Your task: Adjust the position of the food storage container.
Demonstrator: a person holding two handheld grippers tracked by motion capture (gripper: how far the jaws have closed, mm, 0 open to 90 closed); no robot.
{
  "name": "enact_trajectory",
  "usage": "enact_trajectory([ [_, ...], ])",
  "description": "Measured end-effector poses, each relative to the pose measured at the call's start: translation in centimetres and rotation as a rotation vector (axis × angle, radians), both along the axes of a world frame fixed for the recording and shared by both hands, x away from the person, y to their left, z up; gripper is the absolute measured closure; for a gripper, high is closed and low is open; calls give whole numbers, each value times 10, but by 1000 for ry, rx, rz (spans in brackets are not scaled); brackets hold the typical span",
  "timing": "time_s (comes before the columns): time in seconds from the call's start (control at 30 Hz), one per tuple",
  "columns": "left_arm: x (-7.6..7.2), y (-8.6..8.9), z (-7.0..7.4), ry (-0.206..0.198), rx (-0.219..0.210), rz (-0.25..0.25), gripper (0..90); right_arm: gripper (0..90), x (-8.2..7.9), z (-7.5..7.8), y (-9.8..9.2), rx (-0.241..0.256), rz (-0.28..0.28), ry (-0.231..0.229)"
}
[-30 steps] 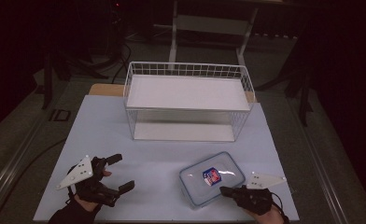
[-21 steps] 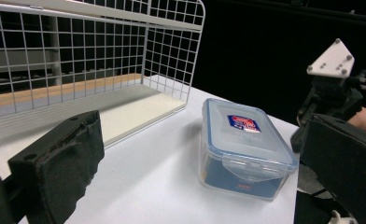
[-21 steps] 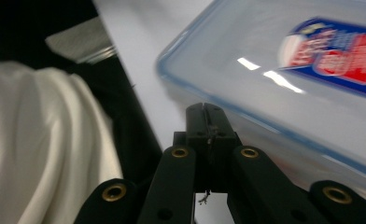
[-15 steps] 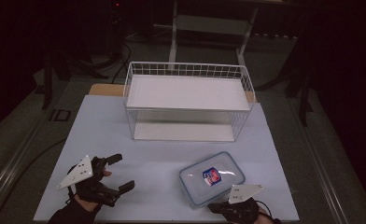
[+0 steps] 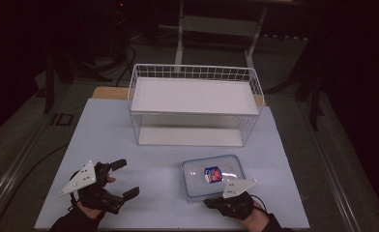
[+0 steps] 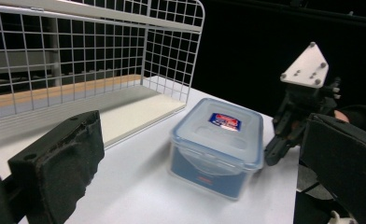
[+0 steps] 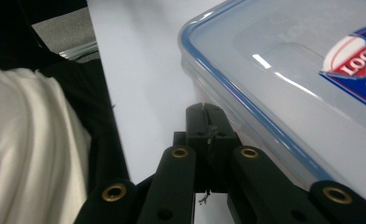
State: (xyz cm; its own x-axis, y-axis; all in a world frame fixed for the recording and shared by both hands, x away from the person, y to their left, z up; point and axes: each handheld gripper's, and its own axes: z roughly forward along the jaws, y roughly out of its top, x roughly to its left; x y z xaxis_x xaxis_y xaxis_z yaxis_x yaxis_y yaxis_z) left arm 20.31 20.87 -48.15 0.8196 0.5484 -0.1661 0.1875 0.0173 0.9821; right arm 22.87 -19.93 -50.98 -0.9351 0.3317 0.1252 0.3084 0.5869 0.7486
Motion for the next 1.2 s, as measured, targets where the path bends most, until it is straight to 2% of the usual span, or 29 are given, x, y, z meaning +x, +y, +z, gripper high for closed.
enact_trajectory([
  [0.17, 0, 0, 0, -3, 5, -1, 0, 900, 8, 0, 11, -3, -2, -11],
  [0.37, 0, 0, 0, -2, 5, -4, 0, 900, 14, -1, 17, 8, -19, 3],
  [0.47, -1, 0, 0, -3, 8, -6, 0, 900, 12, 4, 15, 35, -27, 3],
  [0.57, -1, -1, 0, -2, 10, -6, 0, 900, 12, 22, -3, 63, -87, -63],
  [0.63, -1, -1, -1, -1, 12, -6, 0, 899, 14, 25, -9, 67, -108, -80],
  [0.73, -1, -1, 0, -1, 11, -6, 0, 900, 23, 34, -36, 83, -222, -114],
  [0.8, 0, -1, -1, 0, 8, -5, 0, 900, 30, 38, -58, 71, -308, -144],
  [0.83, 0, -1, -1, 1, 8, -5, 0, 900, 33, 38, -66, 76, -341, -146],
  [0.9, 0, -1, -1, 1, 11, -5, 0, 900, 38, 37, -79, 55, -394, -155],
  [1.0, 0, -2, -1, 1, 13, -6, 0, 900, 46, 27, -96, 45, -455, -126],
  [1.07, 0, -2, -1, 1, 13, -6, 0, 900, 47, 24, -98, 43, -462, -111],
  [1.1, 1, -2, -2, 5, 16, -7, 0, 900, 52, 13, -99, 29, -469, -76],
  [1.2, 0, -2, -2, 2, 21, -8, 0, 900, 55, 11, -97, 26, -474, -66],
])
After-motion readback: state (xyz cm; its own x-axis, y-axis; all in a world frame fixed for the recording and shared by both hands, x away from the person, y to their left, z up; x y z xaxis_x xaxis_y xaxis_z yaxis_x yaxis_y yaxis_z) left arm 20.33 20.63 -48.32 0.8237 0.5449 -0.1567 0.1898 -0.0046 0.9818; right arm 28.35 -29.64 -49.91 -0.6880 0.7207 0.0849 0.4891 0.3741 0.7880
